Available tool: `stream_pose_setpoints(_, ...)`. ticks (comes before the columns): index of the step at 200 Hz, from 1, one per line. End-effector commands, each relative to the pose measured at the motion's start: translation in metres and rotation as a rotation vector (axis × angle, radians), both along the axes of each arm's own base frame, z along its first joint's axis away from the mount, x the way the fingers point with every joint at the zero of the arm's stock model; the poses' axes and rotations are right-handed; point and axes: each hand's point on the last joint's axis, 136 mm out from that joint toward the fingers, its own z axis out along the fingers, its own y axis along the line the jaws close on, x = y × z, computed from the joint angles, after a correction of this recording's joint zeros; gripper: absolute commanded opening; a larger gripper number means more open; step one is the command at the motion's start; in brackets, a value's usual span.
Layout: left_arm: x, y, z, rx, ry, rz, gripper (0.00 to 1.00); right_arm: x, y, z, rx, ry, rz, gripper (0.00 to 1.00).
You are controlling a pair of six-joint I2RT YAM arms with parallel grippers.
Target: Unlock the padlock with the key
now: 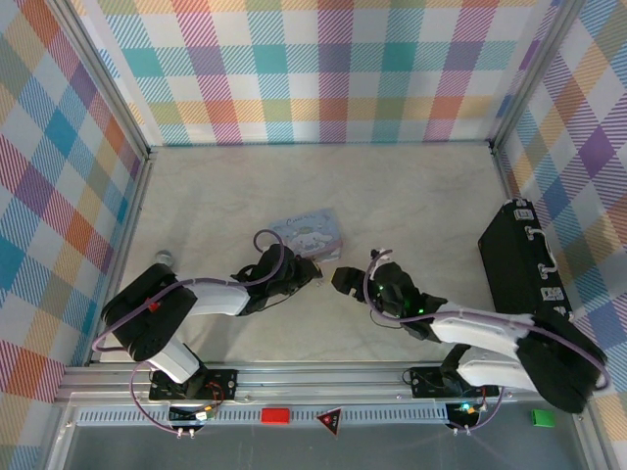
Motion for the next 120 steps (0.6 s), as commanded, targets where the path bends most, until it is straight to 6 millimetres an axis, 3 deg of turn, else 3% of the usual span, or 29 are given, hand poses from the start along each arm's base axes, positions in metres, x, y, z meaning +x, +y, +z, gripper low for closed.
stream_pose_setpoints(1, -0.005, 0.012, -0.006, 0.071, 0.058, 0.045, 0.0, -0.005, -0.026, -0.011, -0.313, -0.143, 0.09, 0.81)
stream_pose_setpoints(59, -0.009, 0.013, 0.006, 0.03, 0.077, 0.05, 0.0, -0.007, 0.001, 0.015, -0.417, -0.417, 0.251, 0.83)
stream_pose_setpoints(91, -0.011, 0.016, 0.013, 0.027, 0.09, 0.059, 0.0, -0.017, 0.022, 0.022, -0.501, -0.648, 0.336, 0.75)
stream_pose_setpoints(120, -0.011, 0.016, 0.022, 0.015, 0.076, 0.049, 0.0, -0.024, 0.035, 0.027, -0.533, -0.83, 0.362, 0.73)
